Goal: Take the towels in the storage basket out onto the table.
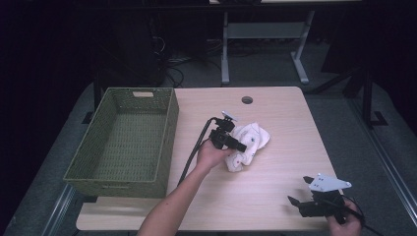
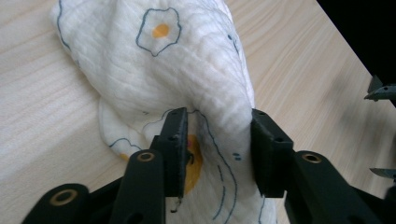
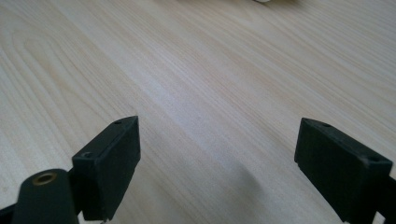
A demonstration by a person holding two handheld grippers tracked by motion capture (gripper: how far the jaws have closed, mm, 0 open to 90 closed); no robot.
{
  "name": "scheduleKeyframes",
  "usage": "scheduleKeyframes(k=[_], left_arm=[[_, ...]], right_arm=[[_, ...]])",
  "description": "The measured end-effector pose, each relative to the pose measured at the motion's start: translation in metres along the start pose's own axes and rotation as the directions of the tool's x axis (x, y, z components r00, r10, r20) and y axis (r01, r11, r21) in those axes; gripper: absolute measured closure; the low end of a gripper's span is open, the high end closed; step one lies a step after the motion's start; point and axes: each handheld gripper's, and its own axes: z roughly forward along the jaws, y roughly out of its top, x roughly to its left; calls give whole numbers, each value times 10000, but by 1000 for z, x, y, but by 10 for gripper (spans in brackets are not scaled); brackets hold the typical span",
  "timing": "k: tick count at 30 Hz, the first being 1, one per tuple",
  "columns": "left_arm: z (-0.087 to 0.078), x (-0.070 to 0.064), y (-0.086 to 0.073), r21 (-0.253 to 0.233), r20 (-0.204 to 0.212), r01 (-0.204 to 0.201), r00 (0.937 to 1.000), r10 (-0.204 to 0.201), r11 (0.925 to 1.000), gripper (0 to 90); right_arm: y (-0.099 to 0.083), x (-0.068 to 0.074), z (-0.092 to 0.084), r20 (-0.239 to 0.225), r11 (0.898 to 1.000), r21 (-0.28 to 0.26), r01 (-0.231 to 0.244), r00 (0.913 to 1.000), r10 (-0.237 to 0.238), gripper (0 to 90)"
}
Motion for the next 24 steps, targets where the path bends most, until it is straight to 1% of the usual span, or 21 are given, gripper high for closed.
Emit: scheduleKeyframes(k=[1, 4, 6, 7, 9, 10, 13, 16, 17, 18, 20, 21, 24], left_arm=[[0, 0, 0, 3, 99, 10, 10000, -10, 10000, 576], [1, -1, -1, -97, 193, -28, 9998, 30, 9999, 552], [0, -2, -2, -180, 214, -29, 9998, 32, 9998, 501], [-1, -3, -4, -417, 310, -16, 9995, 29, 9991, 498], [-2, -4, -5, -470, 374, -45, 9993, 62, 9989, 484], [-2, -4, -5, -526, 315, -96, 9994, 112, 9986, 472], [-3, -4, -6, -601, 369, -94, 9993, 116, 9981, 457], [-5, -2, -8, -503, 384, -80, 9992, 99, 9987, 436], [-6, -1, -9, -520, 355, -104, 9993, 123, 9986, 427], [-7, 0, -9, -483, 303, -232, 9992, 246, 9986, 420], [-8, 0, -10, -563, 267, -175, 9995, 190, 9983, 409], [-10, 2, -12, -637, 373, -30, 9993, 54, 9980, 407], [-12, 3, -15, -652, 382, -82, 9992, 107, 9978, 410]], right_arm=[[0, 0, 0, -19, 10000, -3, -12, 10000, 12, 140], [0, 0, 0, -15, 10000, 0, 8, 10000, -8, 140], [0, 0, 0, -6, 10000, 5, -5, 10000, 5, 140], [0, 0, 0, 17, 10000, 3, 0, 10000, 0, 140], [0, 0, 0, 22, 10000, 9, 15, 10000, -15, 140], [0, 0, 0, 26, 10000, 13, 12, 10000, -12, 140], [0, 0, 0, 28, 10000, 21, 8, 10000, -8, 140], [0, 0, 0, 52, 10000, 42, 13, 10000, -13, 140], [0, 0, 1, 49, 10000, 23, -7, 10000, 7, 140], [0, 0, 0, 76, 10000, 66, 39, 10000, -40, 140], [0, 0, 1, 63, 10000, 42, 40, 10000, -40, 140], [0, 0, 0, 74, 10000, 72, 35, 10000, -36, 140], [0, 1, 1, 71, 9999, 70, 93, 9999, -94, 140]])
